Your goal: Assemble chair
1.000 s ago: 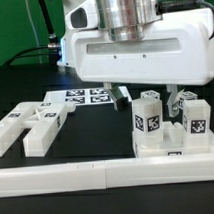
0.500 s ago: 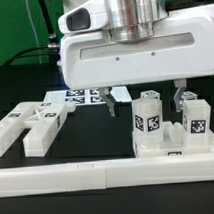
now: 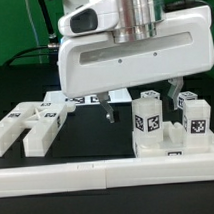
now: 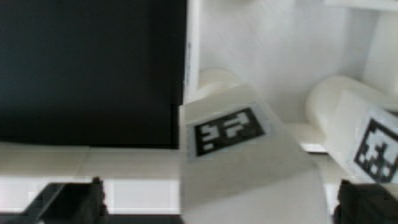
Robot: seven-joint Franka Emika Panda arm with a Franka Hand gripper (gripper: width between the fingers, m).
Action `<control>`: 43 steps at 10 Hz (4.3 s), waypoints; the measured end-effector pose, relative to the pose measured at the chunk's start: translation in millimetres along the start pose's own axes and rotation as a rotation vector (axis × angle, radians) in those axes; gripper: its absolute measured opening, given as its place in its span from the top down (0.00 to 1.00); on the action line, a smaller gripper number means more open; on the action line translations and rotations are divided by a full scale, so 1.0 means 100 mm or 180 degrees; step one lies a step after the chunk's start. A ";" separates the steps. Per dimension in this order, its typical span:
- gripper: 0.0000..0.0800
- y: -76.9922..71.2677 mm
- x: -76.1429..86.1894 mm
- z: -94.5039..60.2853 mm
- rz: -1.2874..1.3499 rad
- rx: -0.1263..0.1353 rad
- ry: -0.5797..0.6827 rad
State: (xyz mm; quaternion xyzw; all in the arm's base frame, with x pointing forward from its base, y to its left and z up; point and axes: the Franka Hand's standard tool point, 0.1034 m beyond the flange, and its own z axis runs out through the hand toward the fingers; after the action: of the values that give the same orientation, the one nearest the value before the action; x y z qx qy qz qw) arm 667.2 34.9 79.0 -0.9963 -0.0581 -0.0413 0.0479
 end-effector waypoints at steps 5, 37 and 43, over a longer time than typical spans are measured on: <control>0.64 0.00 0.00 0.00 0.0006 0.0001 -0.0002; 0.19 -0.03 -0.01 0.05 0.0058 -0.0041 -0.0022; 0.50 -0.02 -0.01 0.05 -0.0464 -0.0072 -0.0030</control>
Offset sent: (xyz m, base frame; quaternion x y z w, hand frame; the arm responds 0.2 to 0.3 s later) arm 0.0000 0.0000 0.0000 0.0000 0.0000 0.0000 1.0000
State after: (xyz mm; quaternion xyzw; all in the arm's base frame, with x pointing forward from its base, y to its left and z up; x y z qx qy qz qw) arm 666.2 37.0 74.5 -0.9901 -0.1302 -0.0406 0.0333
